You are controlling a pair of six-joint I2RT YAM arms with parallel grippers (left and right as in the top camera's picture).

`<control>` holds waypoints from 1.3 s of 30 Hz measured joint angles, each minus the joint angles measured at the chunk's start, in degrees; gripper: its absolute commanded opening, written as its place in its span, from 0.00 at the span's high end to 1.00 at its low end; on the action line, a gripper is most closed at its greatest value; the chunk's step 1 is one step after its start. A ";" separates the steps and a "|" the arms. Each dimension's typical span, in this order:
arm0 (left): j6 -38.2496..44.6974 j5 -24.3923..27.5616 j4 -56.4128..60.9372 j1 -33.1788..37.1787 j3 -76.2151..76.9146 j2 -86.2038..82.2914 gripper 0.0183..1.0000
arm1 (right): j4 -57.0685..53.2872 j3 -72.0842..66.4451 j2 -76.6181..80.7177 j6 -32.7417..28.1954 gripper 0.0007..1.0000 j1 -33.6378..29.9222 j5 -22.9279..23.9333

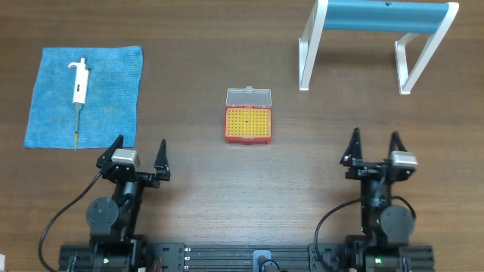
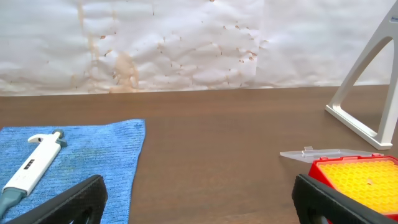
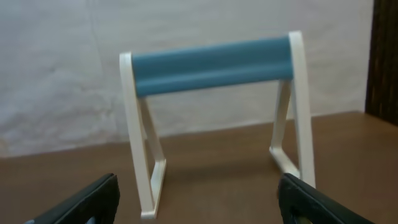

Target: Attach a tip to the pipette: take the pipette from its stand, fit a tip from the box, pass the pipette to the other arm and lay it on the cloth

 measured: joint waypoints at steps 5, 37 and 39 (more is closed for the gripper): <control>0.02 0.00 0.00 0.00 0.00 -0.02 0.04 | -5.07 -0.28 -2.62 -0.02 0.18 2.10 -1.31; 0.00 0.00 -0.02 -0.02 0.00 -0.02 0.04 | -14.03 -0.28 -3.02 -0.15 0.18 2.25 -1.75; 0.00 0.00 -0.02 -0.02 0.00 -0.02 0.04 | -14.03 -0.28 -3.02 -0.15 0.18 2.25 -1.75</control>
